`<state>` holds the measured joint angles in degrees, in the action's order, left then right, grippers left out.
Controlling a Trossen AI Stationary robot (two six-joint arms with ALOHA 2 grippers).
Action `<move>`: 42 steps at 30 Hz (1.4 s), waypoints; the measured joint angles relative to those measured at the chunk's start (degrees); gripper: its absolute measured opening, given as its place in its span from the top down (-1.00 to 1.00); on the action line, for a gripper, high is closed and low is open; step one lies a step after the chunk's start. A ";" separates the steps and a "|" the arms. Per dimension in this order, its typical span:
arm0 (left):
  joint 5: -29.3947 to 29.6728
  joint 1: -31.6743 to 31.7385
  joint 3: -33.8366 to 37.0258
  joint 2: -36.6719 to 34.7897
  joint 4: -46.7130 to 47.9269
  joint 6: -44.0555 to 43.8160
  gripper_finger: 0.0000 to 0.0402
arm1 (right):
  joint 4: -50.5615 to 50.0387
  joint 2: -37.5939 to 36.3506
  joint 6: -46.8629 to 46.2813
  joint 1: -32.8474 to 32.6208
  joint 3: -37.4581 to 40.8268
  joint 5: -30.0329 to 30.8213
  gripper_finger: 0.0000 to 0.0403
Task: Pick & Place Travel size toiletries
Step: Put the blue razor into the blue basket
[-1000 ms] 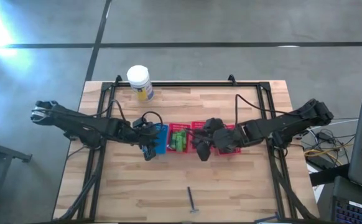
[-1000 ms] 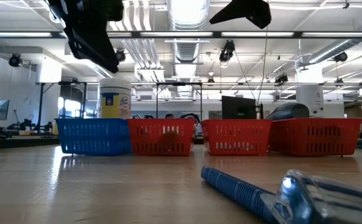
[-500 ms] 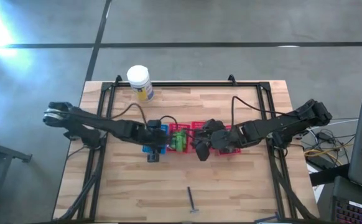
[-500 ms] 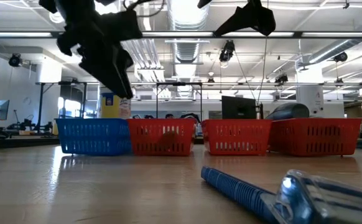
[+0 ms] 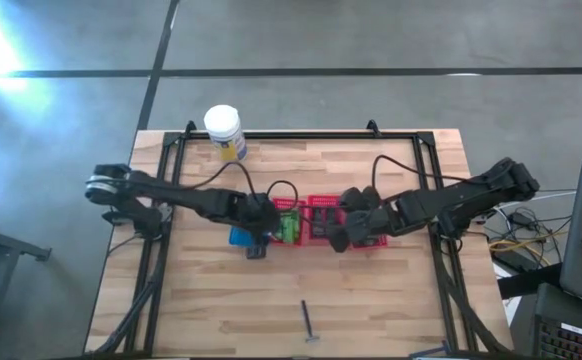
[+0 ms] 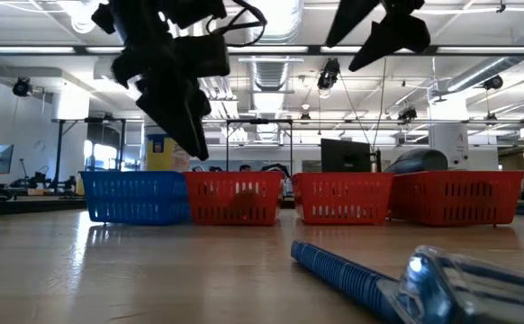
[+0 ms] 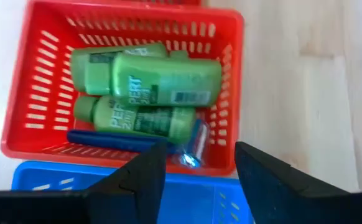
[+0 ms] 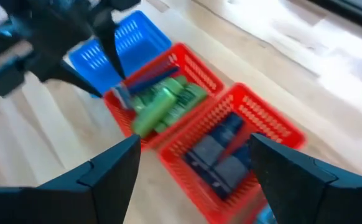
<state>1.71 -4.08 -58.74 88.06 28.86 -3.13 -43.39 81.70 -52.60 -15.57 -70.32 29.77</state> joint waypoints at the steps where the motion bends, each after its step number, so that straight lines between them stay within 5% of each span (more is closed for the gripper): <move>1: -0.39 0.28 -0.56 0.28 0.01 -1.07 0.03 | -0.90 -0.35 0.55 0.15 0.00 0.01 -0.43; 26: -5.51 2.42 -10.24 9.69 10.07 -1.16 0.04 | -5.22 -3.48 6.54 3.65 2.12 -0.17 -0.43; 42: -5.51 3.71 -11.06 10.16 15.25 0.36 0.52 | -5.19 -3.64 6.54 3.63 3.08 -0.14 -0.28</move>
<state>-3.79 -0.38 -69.80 98.21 44.10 -2.77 -48.58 78.06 -46.06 -11.94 -67.24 29.63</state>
